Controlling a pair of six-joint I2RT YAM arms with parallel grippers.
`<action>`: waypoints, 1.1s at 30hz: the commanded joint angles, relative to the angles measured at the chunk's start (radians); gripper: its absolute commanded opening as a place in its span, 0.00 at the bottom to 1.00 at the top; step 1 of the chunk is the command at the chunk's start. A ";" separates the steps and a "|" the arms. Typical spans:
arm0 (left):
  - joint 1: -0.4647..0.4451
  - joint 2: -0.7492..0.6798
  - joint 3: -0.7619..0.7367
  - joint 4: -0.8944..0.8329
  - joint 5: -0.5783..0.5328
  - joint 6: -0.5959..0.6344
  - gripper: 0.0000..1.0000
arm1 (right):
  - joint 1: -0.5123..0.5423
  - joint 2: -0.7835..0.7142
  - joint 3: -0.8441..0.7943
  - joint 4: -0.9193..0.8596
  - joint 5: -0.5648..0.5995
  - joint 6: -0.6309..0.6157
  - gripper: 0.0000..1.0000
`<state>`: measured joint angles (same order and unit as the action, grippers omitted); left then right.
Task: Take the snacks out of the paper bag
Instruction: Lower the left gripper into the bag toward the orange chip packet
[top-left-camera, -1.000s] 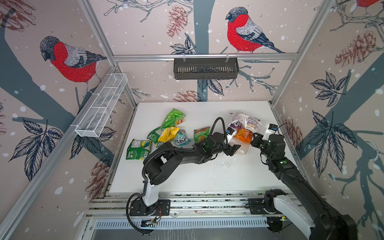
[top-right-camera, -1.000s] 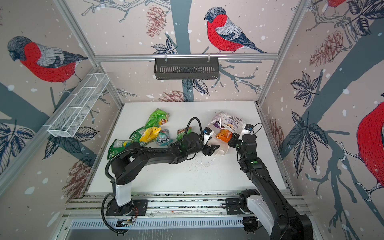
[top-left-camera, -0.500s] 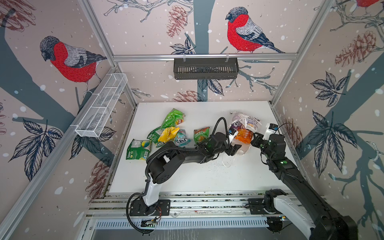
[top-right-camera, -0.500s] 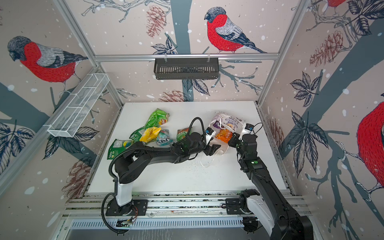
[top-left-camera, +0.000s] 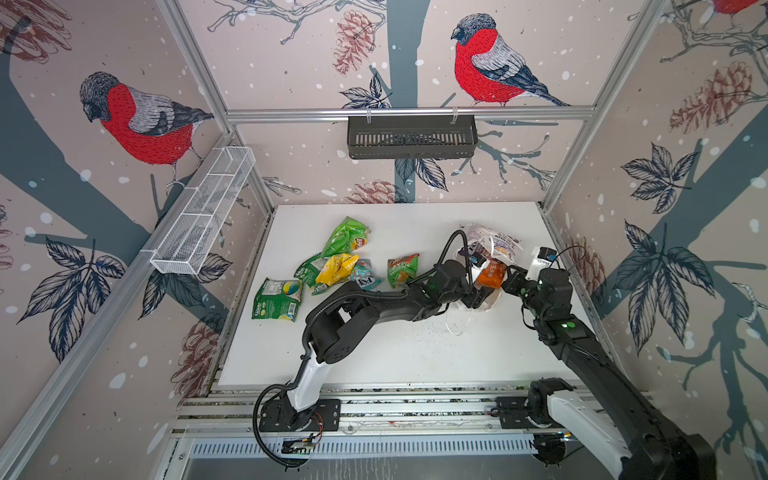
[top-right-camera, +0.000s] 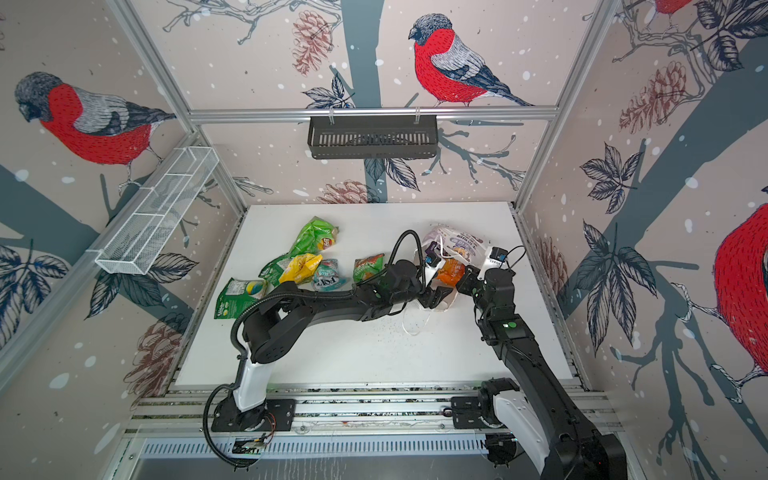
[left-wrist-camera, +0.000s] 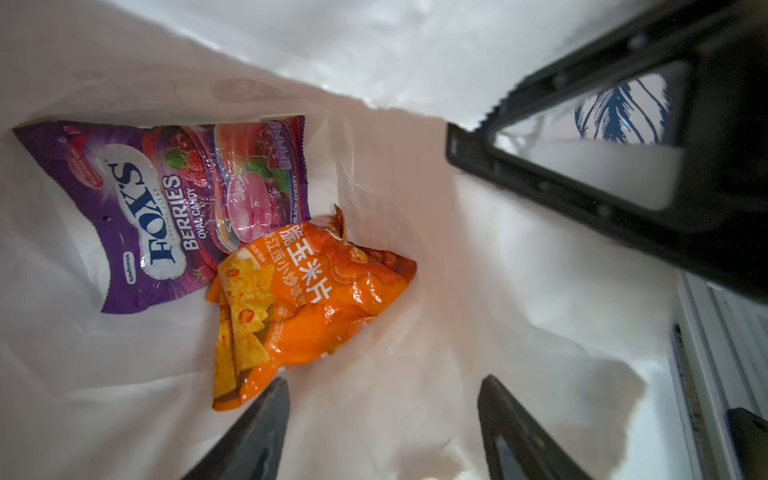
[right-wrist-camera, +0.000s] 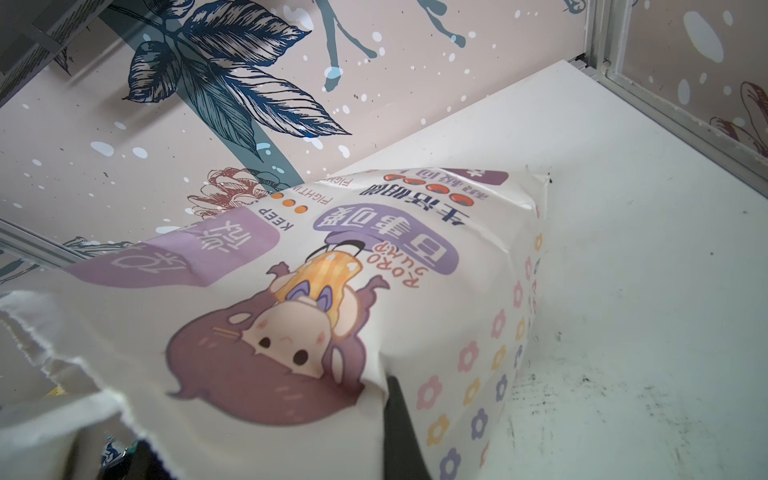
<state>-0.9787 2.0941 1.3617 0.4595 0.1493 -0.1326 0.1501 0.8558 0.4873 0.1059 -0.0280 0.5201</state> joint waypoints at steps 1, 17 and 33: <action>0.008 0.026 0.025 -0.026 0.000 -0.012 0.71 | 0.000 -0.004 0.005 0.026 -0.015 0.003 0.00; 0.033 0.127 0.151 -0.126 -0.149 -0.034 0.74 | -0.001 -0.009 -0.004 0.023 -0.007 -0.002 0.00; 0.040 0.205 0.243 -0.164 -0.197 -0.049 0.86 | -0.001 -0.007 -0.012 0.031 -0.012 -0.006 0.00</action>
<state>-0.9436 2.2848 1.5860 0.3241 -0.0135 -0.1608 0.1493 0.8505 0.4763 0.1062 -0.0292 0.5198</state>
